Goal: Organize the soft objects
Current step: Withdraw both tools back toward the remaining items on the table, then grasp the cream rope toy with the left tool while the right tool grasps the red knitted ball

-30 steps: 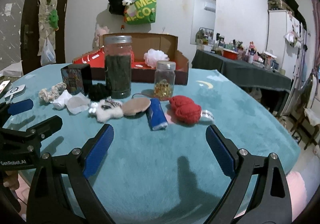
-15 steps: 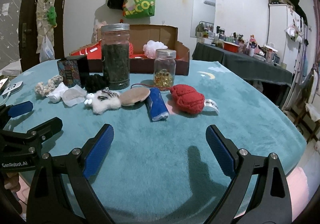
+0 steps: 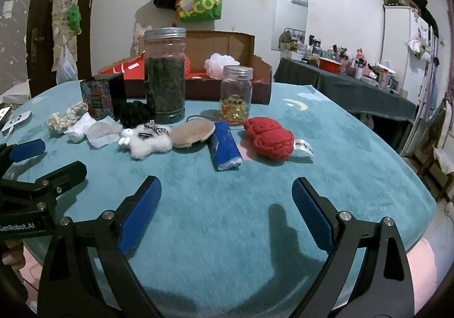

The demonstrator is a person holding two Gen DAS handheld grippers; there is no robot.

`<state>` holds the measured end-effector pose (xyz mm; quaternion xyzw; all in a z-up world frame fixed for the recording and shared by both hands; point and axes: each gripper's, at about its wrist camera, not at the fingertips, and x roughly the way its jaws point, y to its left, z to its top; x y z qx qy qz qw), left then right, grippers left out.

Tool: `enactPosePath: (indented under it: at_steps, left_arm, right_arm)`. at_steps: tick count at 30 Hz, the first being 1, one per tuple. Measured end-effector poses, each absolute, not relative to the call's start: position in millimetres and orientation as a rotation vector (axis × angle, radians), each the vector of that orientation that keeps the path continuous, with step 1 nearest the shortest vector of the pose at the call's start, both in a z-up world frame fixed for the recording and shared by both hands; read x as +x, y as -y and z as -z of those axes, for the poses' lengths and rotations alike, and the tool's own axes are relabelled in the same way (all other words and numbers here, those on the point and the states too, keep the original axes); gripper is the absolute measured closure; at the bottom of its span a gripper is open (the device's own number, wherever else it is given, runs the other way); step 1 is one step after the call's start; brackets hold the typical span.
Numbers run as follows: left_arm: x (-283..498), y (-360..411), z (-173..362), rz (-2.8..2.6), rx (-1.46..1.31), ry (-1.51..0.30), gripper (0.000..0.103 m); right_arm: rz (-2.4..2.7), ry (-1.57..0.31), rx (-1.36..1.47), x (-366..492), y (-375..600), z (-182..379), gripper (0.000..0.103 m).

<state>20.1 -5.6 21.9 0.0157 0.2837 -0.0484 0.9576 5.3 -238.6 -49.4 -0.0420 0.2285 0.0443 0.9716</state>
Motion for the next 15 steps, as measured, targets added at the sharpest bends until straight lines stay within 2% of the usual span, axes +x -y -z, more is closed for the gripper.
enactPosePath:
  at_steps: [15]
  left_arm:
    - [46,-26,-53,0.034,0.095,-0.586,0.000]
  right_arm:
    - [-0.067,-0.515,-0.081,36,263,33,0.009]
